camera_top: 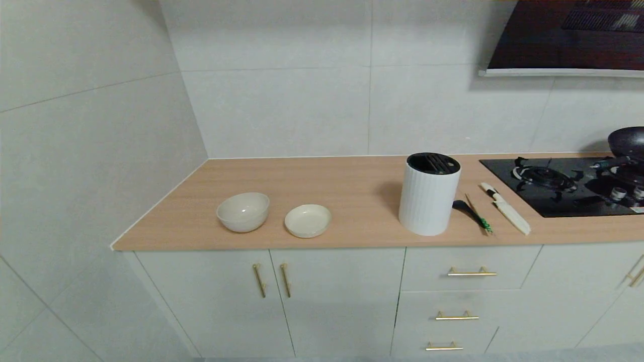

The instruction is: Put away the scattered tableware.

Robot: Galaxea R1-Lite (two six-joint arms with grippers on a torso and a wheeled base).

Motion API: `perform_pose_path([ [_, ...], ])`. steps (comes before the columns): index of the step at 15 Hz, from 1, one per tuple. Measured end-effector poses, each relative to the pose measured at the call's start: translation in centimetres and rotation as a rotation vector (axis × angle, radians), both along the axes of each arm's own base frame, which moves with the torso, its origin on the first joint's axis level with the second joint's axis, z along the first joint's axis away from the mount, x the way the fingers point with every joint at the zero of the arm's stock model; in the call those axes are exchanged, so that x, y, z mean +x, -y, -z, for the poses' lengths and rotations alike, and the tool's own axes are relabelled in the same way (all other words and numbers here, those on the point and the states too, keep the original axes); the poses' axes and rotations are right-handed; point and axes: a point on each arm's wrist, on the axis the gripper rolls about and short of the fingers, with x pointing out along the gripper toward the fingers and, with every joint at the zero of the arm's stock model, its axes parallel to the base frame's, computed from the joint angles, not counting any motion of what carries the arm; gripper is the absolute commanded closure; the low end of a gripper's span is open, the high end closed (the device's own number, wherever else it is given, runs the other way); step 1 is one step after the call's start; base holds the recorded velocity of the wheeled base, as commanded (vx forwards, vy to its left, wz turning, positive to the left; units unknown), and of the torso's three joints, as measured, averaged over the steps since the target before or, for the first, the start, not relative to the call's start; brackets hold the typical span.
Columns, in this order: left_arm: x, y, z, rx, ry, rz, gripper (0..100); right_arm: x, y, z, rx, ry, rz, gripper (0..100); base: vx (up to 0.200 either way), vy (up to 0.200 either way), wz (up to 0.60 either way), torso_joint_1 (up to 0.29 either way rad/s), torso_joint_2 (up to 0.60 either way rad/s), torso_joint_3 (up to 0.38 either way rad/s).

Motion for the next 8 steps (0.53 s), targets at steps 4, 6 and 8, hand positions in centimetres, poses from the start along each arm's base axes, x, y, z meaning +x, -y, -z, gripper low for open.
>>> perform_pose_path([
  [4, 0.0, 0.0, -0.01, 0.0, 0.001, -0.001, 0, 0.0, 0.0, 0.0, 0.0, 0.0, -0.001, 0, 0.0, 0.2, 0.0, 0.001, 0.0, 0.004],
  [6, 0.0, 0.0, -0.01, 0.0, 0.001, -0.001, 0, 0.0, 0.0, 0.0, 0.0, 0.0, 0.0, 0, 0.0, 0.2, 0.0, 0.005, 0.0, 0.002],
  [8, 0.0, 0.0, 0.0, 0.0, 0.0, -0.001, 0, 0.0, 0.0, 0.0, 0.0, 0.0, 0.0, 0, 0.0, 0.2, 0.0, 0.002, 0.0, 0.005],
])
